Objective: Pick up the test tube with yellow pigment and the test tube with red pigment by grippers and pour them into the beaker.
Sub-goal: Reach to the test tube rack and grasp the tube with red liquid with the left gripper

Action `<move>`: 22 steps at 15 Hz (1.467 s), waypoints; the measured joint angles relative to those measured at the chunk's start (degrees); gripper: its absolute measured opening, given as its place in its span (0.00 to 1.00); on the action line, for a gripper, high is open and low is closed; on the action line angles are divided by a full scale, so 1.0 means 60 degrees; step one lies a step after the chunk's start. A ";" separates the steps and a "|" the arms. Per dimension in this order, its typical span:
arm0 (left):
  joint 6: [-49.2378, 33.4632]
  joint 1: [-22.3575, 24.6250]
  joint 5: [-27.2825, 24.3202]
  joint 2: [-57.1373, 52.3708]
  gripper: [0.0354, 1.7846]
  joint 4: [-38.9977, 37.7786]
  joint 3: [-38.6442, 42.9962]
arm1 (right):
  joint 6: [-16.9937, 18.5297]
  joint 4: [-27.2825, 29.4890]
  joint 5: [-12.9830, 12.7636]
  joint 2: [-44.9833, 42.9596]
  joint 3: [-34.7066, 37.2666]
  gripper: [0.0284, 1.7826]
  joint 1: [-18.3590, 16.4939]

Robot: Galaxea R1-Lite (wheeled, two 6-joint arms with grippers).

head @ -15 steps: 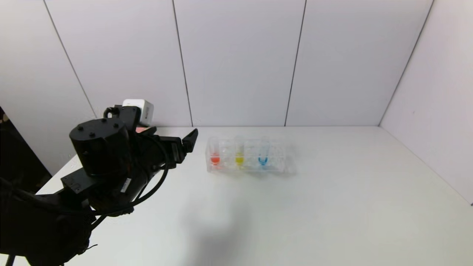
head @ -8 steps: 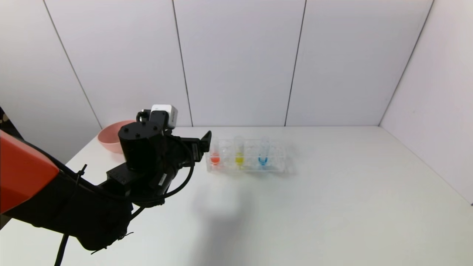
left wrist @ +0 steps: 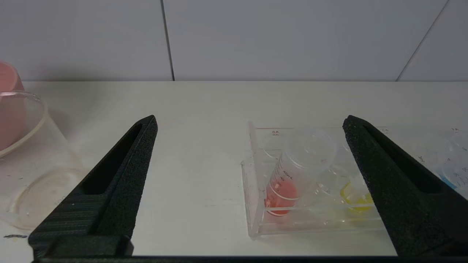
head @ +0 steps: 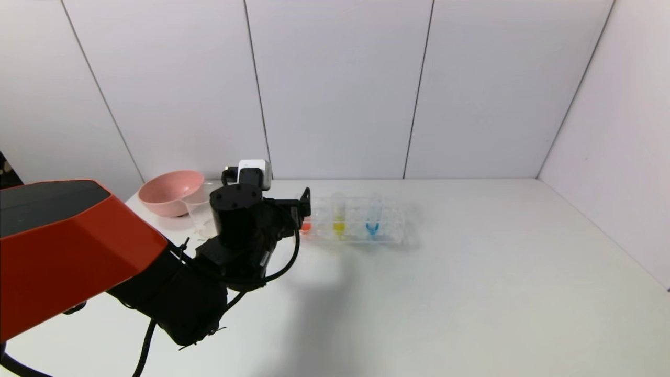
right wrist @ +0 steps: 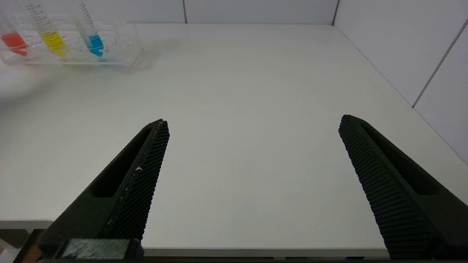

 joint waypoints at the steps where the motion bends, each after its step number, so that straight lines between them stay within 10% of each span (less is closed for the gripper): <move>1: 0.0014 -0.0033 0.0102 0.0165 0.99 -0.0033 -0.0077 | -0.0004 0.0000 0.0004 0.0000 0.0000 0.95 0.0000; 22: 0.0234 -0.0132 0.1032 0.1989 0.99 -0.0175 -0.1792 | 0.0000 0.0002 0.0004 0.0000 0.0000 0.95 0.0000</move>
